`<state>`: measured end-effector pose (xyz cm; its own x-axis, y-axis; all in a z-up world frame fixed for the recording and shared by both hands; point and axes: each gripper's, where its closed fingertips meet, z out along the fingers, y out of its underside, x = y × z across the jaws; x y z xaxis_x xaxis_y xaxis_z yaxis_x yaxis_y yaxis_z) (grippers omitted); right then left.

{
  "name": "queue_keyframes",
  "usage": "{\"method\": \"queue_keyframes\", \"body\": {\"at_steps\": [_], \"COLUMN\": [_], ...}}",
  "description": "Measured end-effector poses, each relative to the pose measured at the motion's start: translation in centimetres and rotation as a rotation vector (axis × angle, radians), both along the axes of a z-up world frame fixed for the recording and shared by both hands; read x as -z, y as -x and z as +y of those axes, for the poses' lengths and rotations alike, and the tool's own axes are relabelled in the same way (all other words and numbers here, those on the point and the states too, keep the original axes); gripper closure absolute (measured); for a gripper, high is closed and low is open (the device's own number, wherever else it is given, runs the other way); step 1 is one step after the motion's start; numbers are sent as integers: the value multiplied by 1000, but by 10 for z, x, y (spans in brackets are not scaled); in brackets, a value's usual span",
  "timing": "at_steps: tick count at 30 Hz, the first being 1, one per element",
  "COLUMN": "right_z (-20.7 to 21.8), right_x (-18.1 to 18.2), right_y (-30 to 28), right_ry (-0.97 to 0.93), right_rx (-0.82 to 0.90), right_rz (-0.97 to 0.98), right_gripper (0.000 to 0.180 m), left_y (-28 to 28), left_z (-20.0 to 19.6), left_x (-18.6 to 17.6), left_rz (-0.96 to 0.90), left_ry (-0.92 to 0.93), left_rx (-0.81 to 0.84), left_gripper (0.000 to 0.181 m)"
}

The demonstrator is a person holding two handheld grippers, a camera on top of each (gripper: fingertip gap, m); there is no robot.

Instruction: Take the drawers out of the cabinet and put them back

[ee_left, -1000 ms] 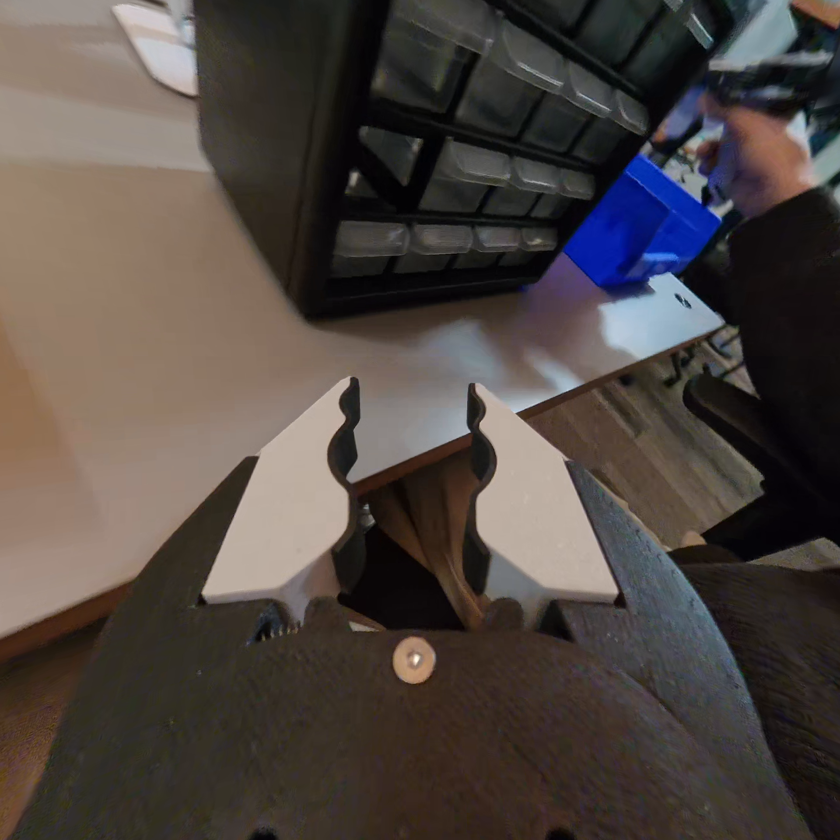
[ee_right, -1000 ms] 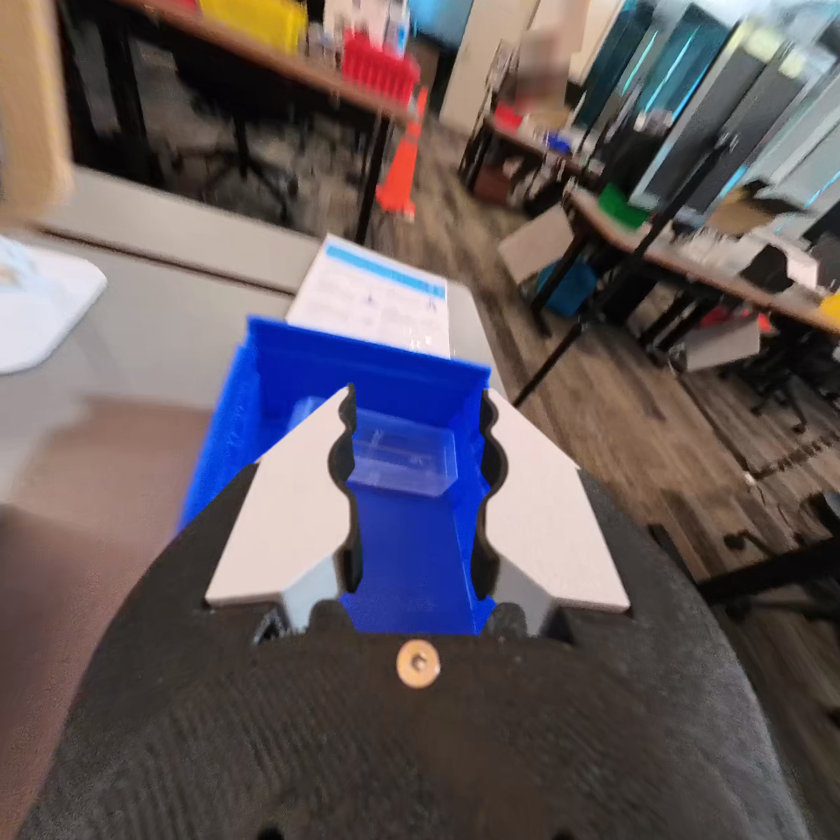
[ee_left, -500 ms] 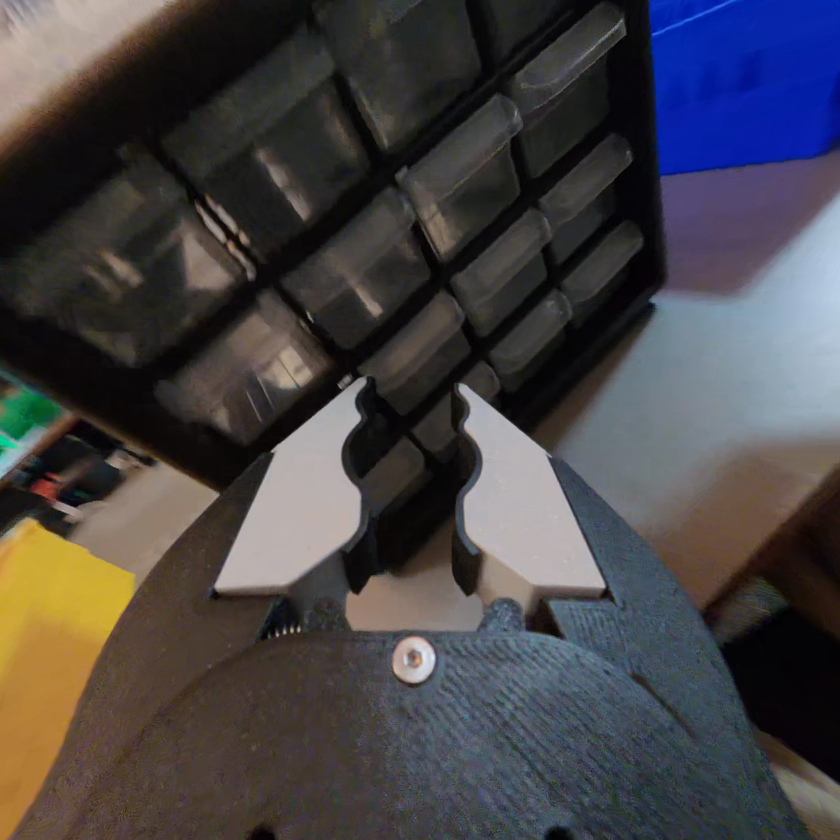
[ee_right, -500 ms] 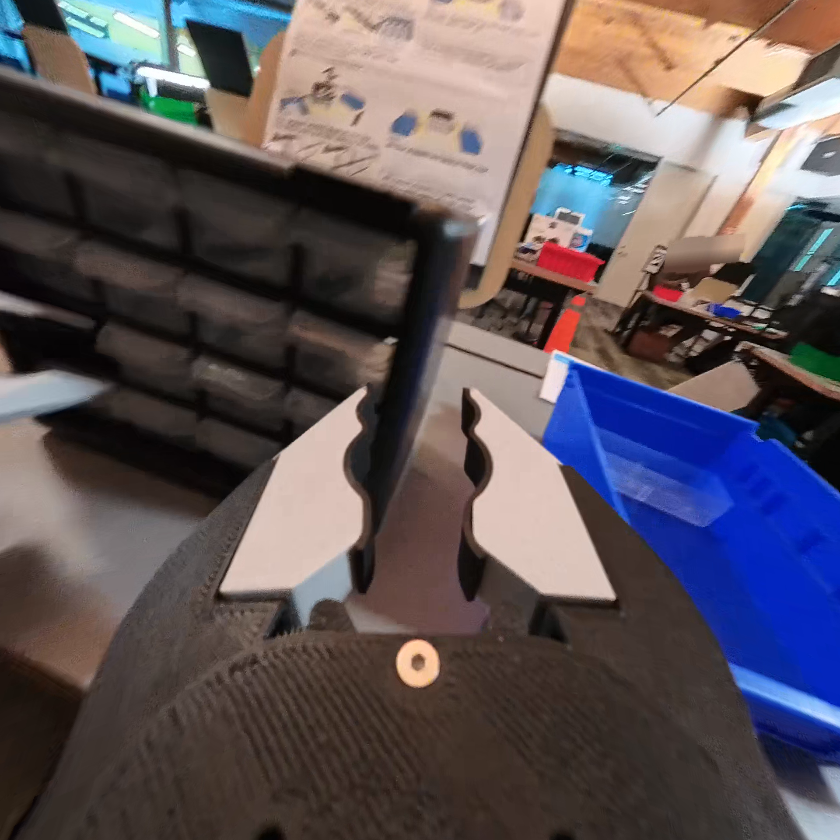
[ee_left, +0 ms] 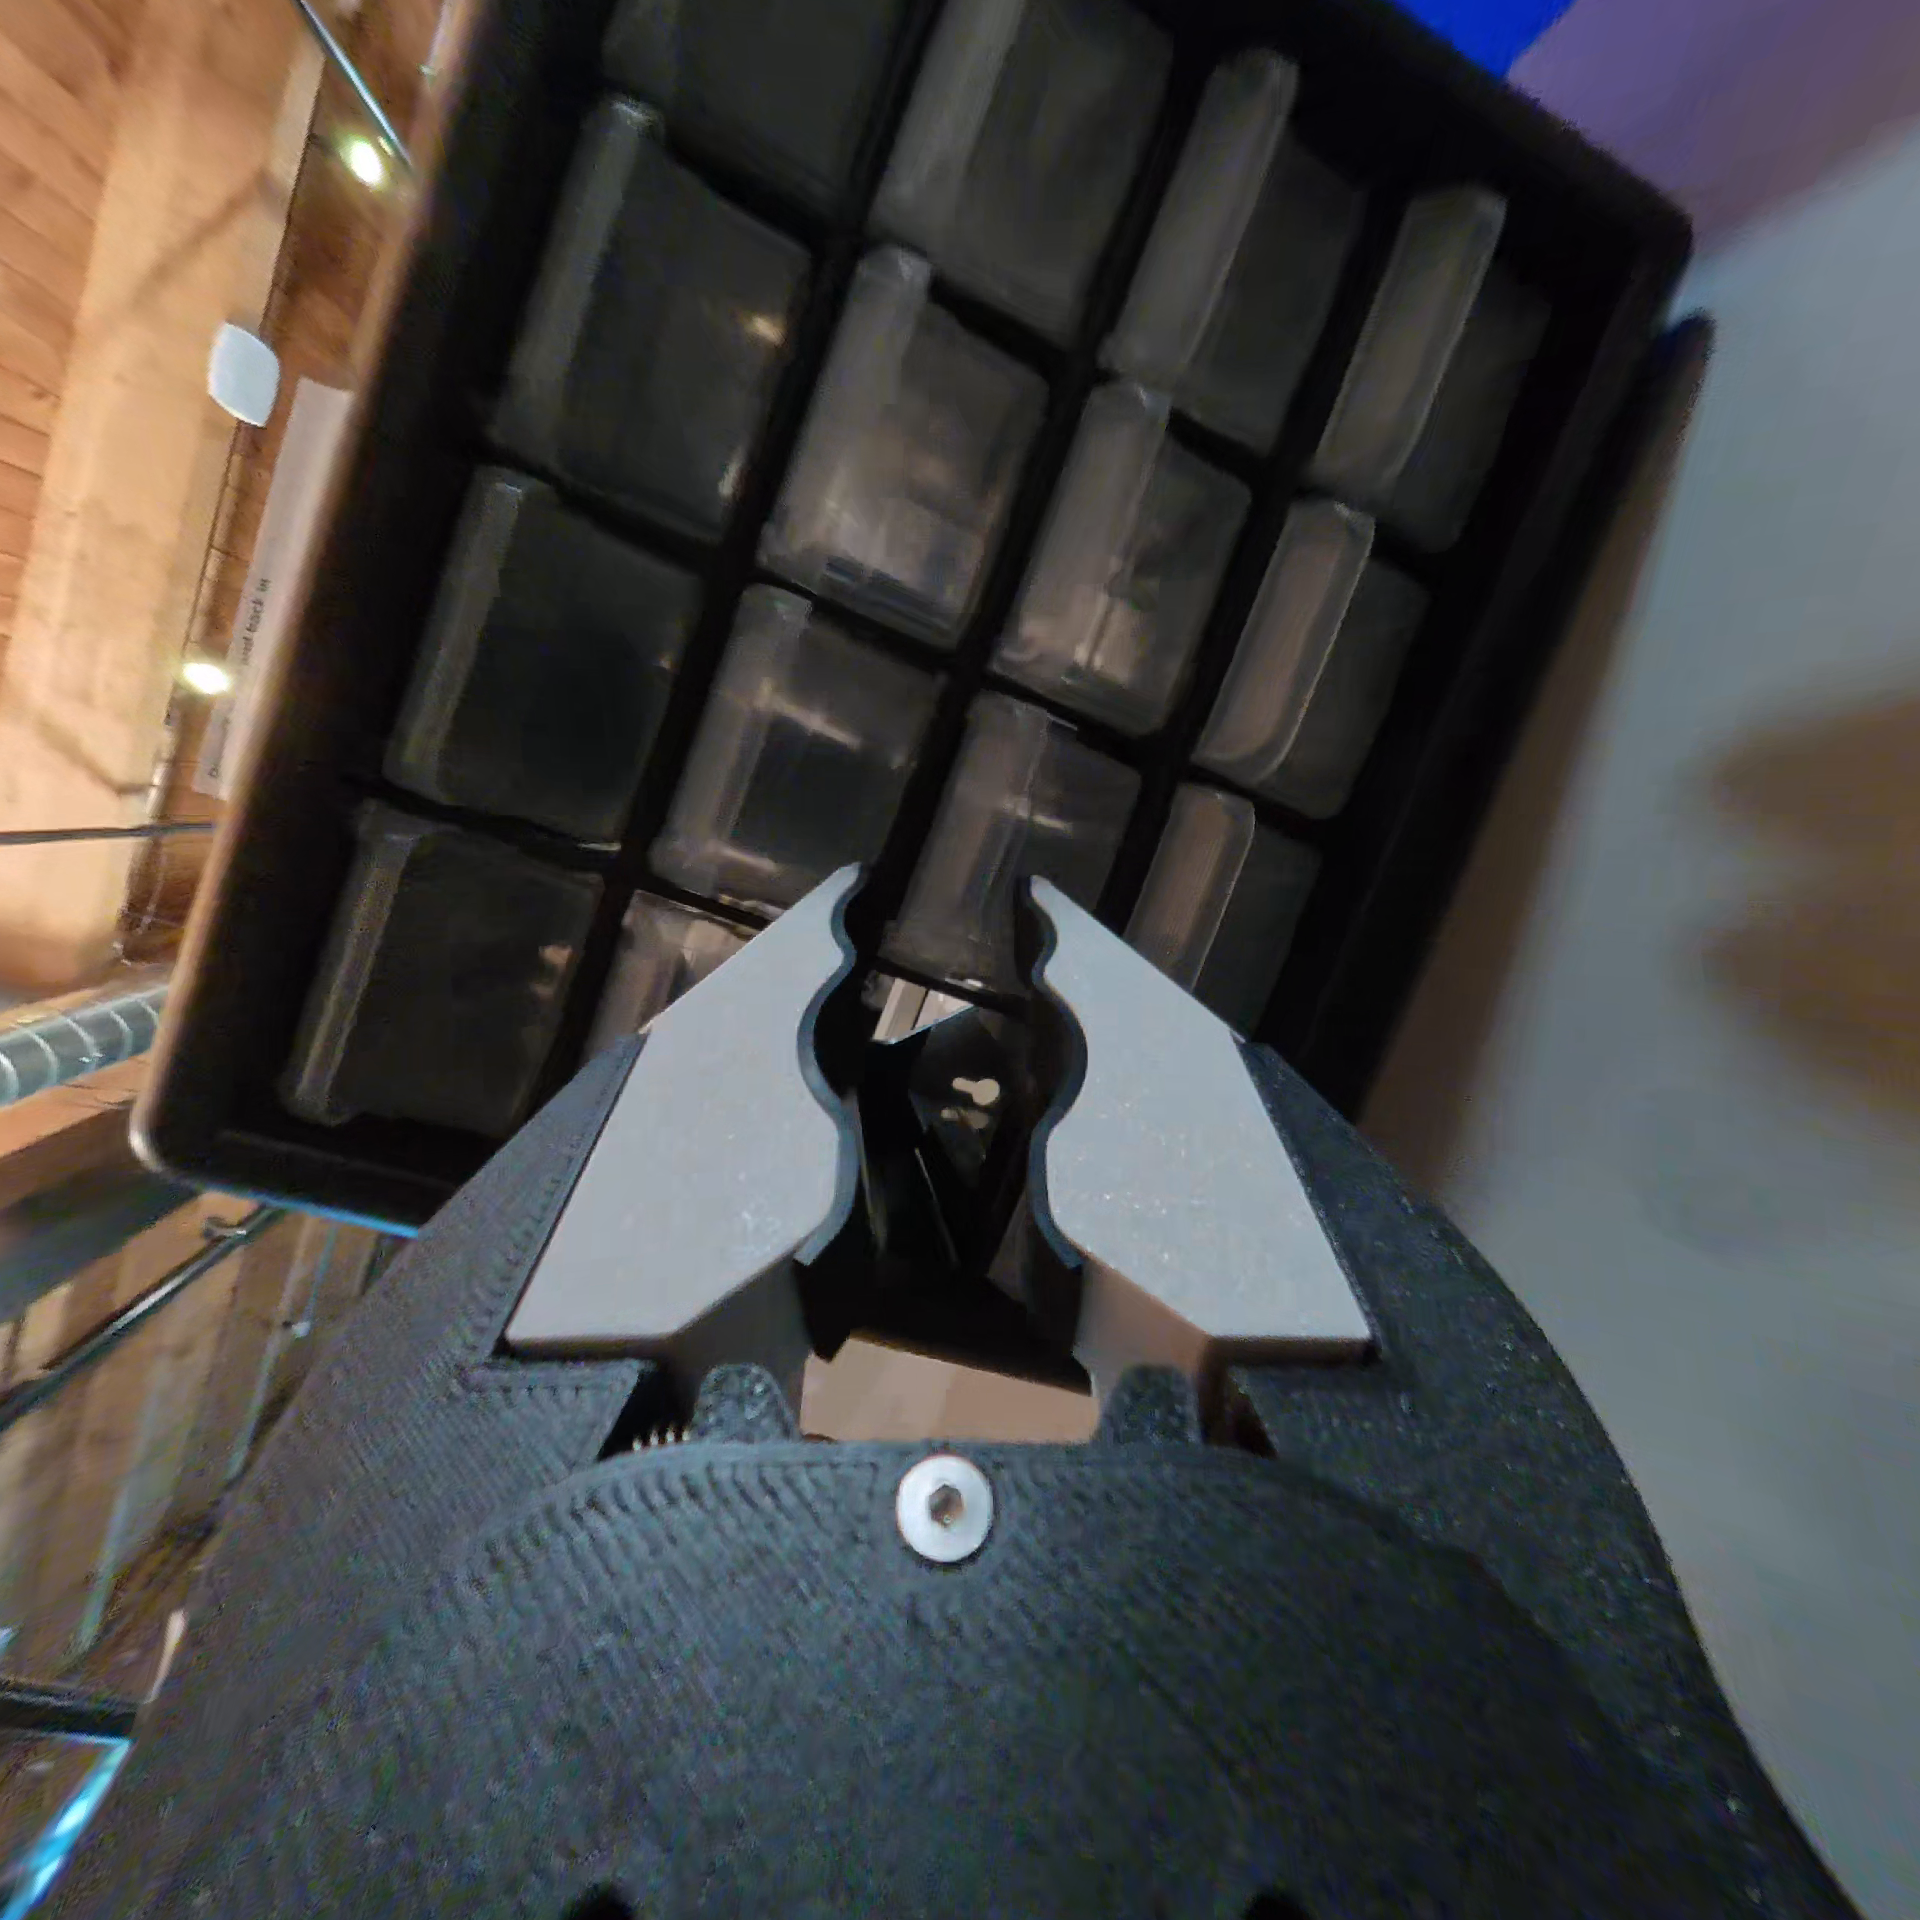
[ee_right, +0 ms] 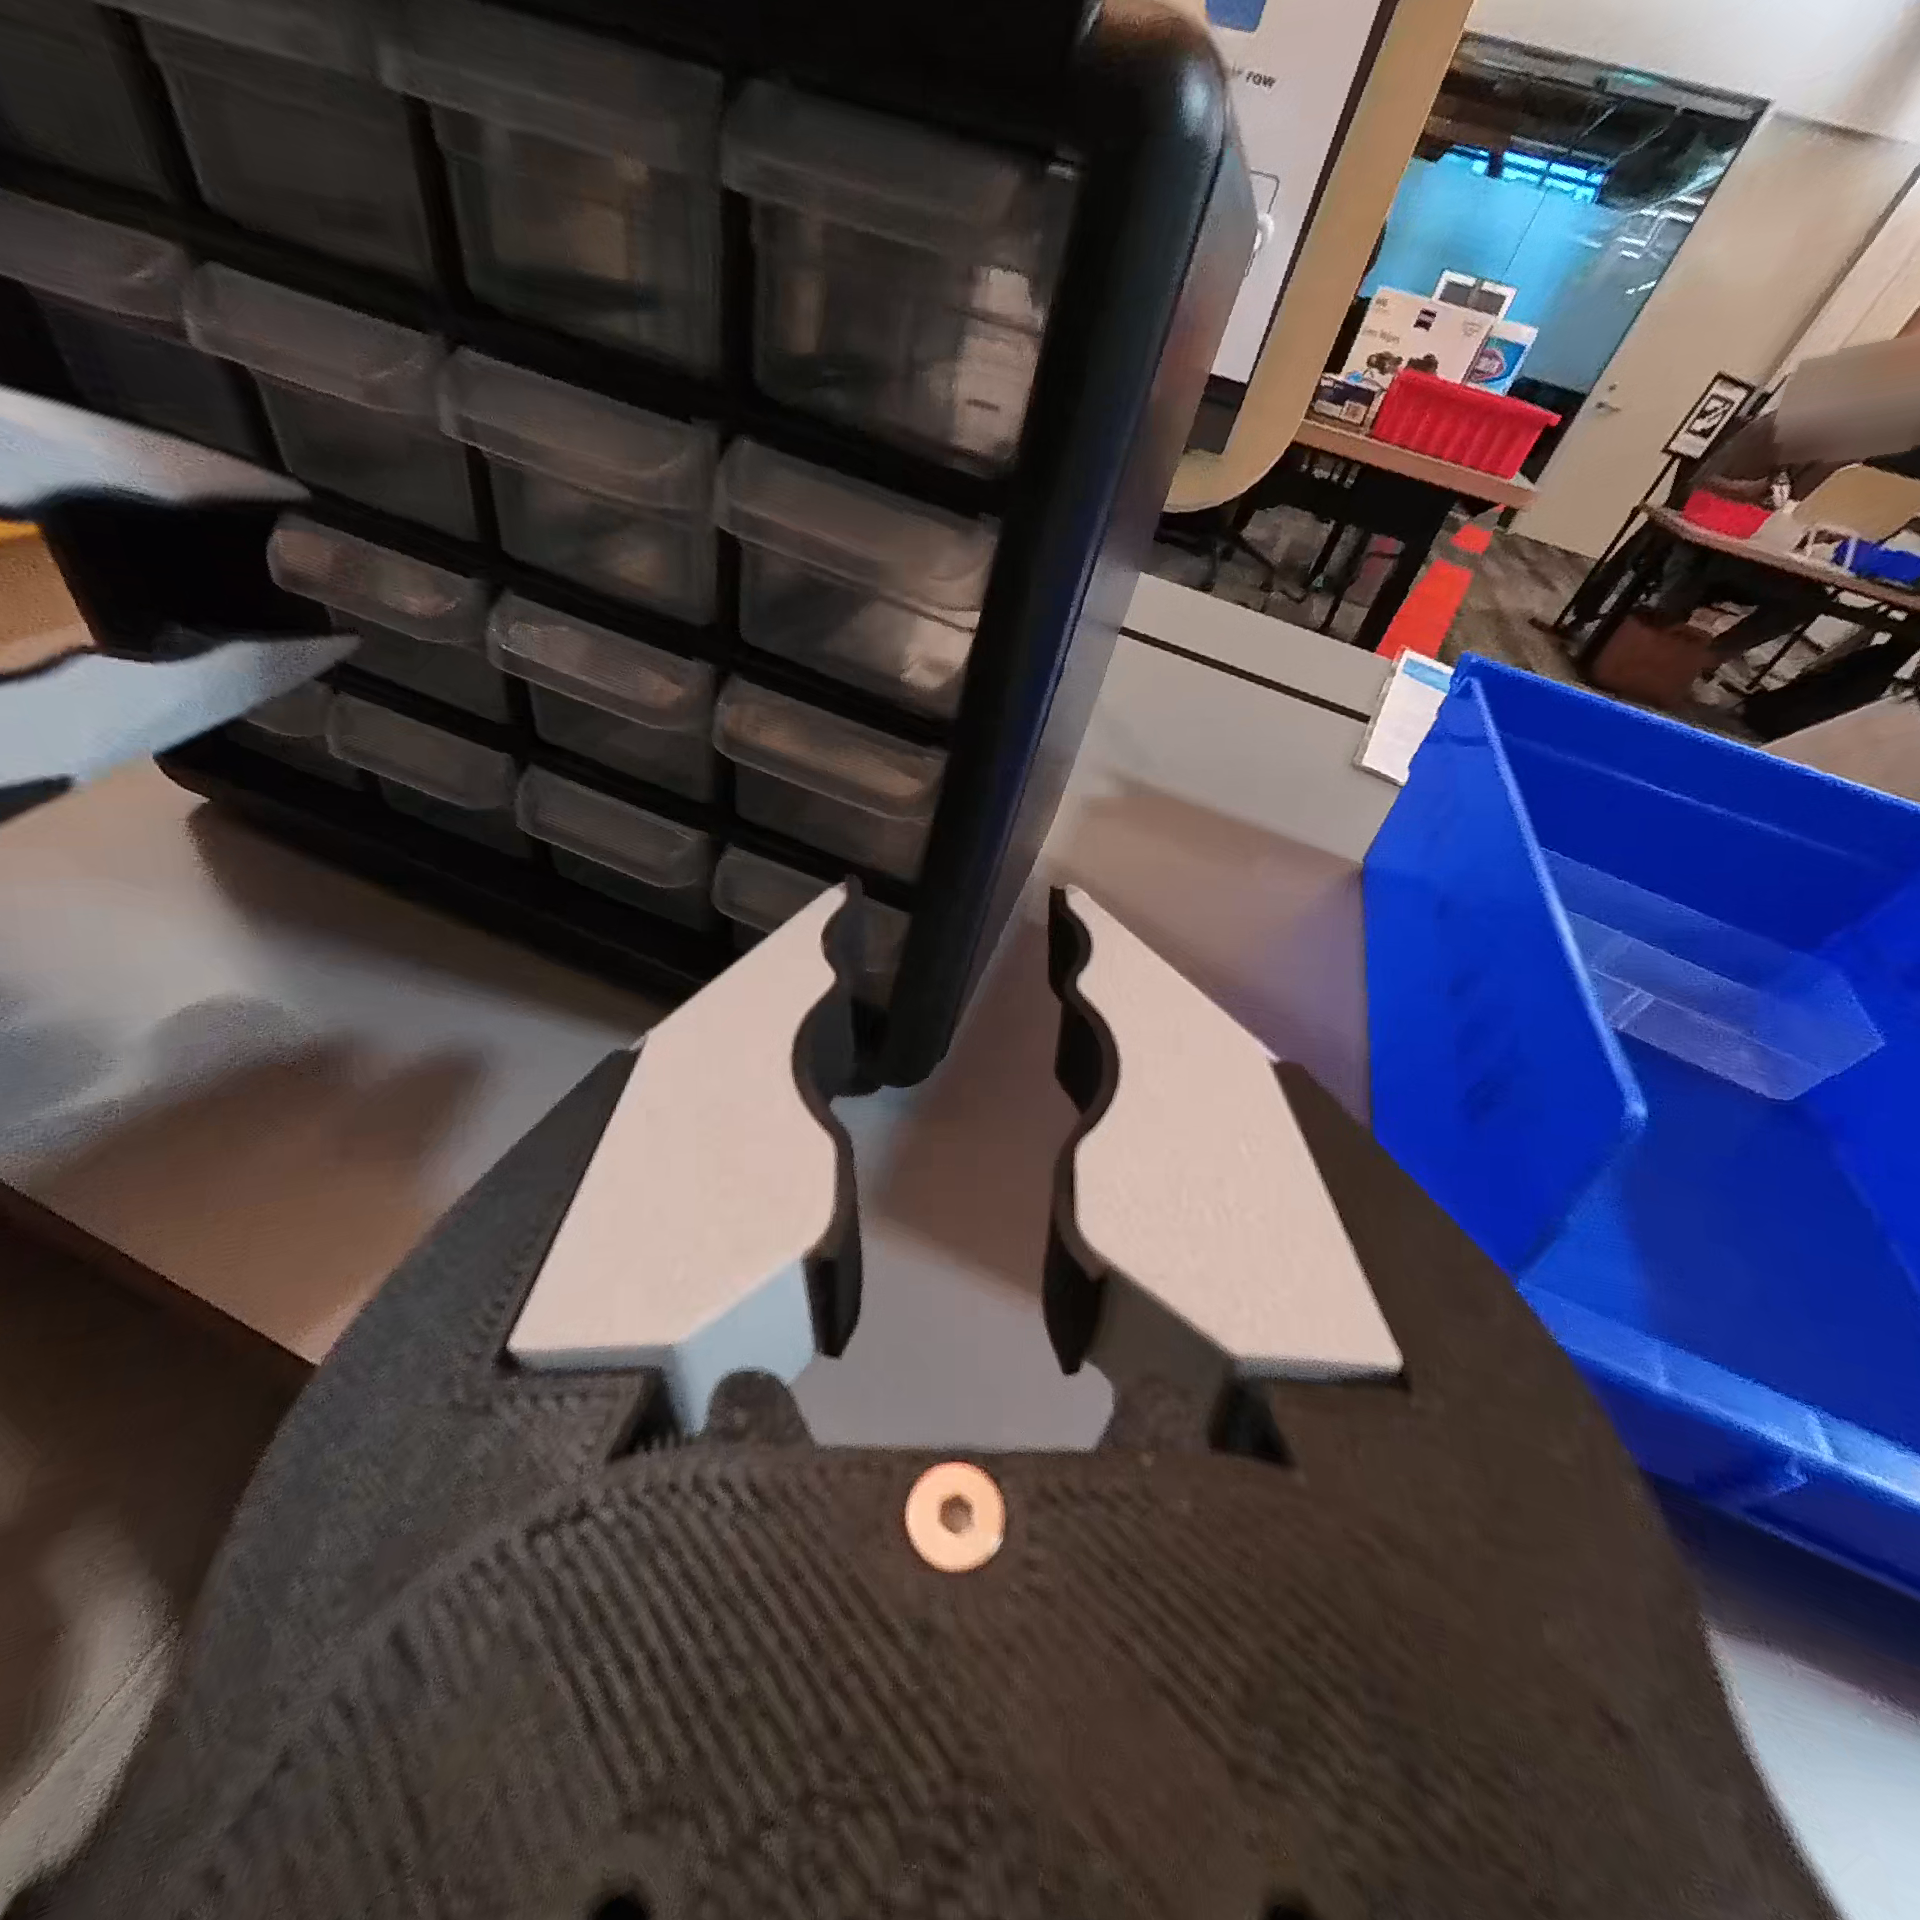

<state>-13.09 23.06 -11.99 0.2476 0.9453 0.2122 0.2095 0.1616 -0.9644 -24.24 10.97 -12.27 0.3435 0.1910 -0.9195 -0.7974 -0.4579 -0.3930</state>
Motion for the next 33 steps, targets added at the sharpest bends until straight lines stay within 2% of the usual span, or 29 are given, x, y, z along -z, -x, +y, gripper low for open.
{"method": "queue_keyframes", "body": {"at_steps": [1, 4, 9, 13, 17, 20, 24, 28, 33], "right_z": [-1, -8, -34, -77, -116, -134, -142, -148, -145], "right_x": [-2, -4, -7, -17, -11, -5, 2, 6, 4], "right_y": [0, 3, 14, 24, 36, 47, 60, 65, 70], "right_ry": [-3, -66, -259, -506, -784, -912, -966, -990, -949], "right_rx": [-4, -17, -77, -205, -292, -324, -354, -409, -463], "right_rz": [3, -7, -29, 2, -8, -14, -53, -56, -58], "right_gripper": [145, 145, 146, 146, 146, 147, 142, 154, 160], "left_y": [3, 1, -13, -30, -49, -56, -58, -52, -38], "left_z": [1, 0, -6, -16, -27, -34, -44, -57, -73], "left_x": [3, 2, 0, -1, -1, 1, 3, 1, -1], "left_rz": [18, 78, 133, 153, 126, 124, 24, 10, -49], "left_ry": [13, 17, 41, 50, 43, 28, 0, -16, -39], "left_rx": [-9, -21, 8, 63, 110, 116, 106, 76, 18], "left_gripper": [157, 173, 176, 176, 175, 175, 176, 172, 173]}}
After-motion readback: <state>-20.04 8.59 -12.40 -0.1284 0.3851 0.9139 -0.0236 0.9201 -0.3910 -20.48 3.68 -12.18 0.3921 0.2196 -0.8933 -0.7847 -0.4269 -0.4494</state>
